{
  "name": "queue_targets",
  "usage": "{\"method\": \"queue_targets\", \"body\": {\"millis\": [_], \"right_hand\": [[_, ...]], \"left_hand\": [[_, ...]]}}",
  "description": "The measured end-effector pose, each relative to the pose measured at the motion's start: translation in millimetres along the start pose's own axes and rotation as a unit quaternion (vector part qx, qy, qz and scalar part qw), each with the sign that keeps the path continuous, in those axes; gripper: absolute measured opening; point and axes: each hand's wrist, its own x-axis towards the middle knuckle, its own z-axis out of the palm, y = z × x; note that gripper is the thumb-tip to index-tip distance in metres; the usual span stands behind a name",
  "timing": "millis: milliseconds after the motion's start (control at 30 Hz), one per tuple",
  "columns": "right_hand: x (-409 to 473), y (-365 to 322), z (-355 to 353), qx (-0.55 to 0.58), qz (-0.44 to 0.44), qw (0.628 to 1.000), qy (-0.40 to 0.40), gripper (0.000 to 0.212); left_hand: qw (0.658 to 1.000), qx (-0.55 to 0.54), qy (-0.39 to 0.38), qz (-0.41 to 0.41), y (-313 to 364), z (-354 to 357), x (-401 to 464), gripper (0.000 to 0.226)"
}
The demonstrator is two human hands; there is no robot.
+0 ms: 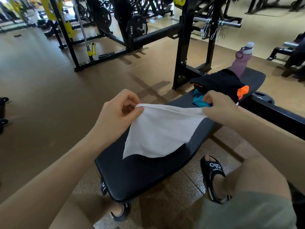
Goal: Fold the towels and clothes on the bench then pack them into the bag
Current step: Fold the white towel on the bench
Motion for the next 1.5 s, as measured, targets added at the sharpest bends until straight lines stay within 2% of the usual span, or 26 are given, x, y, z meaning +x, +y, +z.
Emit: {"method": "queue_targets", "body": {"millis": [67,100,167,233,300,500,667,800,1133,1333,1500], "right_hand": [[-22,-25,8,0.136,-0.101,0.985,-0.023,0.044],[-33,-41,12,0.222,-0.135,0.963,-0.072,0.045],[-50,-67,20,0.32,-0.18,0.918,-0.153,0.043],[-58,-79,29,0.38,-0.189,0.891,-0.162,0.034],[-58,-82,34,0.411,-0.188,0.881,-0.14,0.022],[-55,-79,43,0.423,-0.2,0.876,-0.117,0.009],[-51,-82,37,0.407,-0.209,0.885,-0.084,0.002],[-48,-83,31,0.396,-0.217,0.889,-0.077,0.007],[-47,-82,15,0.323,-0.242,0.907,-0.116,0.014],[-47,-84,7,0.255,-0.279,0.917,-0.129,0.02],[-43,-86,1,0.227,-0.283,0.921,-0.141,0.015]], "left_hand": [[0.999,-0.023,-0.022,0.004,8,8,3,0.007],[0.999,-0.036,-0.032,0.006,11,12,4,0.006],[0.997,-0.058,-0.049,0.011,16,19,5,0.005],[0.995,-0.075,-0.057,0.016,20,22,4,0.004],[0.995,-0.081,-0.056,0.019,20,22,3,0.004],[0.995,-0.057,-0.071,0.046,16,17,-2,0.012],[0.995,-0.064,-0.07,0.016,11,20,-9,0.003],[0.996,-0.061,-0.066,0.01,7,23,-14,0.006],[0.996,-0.052,-0.069,0.023,11,24,-11,0.004],[0.993,-0.05,-0.102,0.038,12,25,-12,0.006],[0.992,-0.068,-0.105,0.022,12,24,-8,0.01]]}}
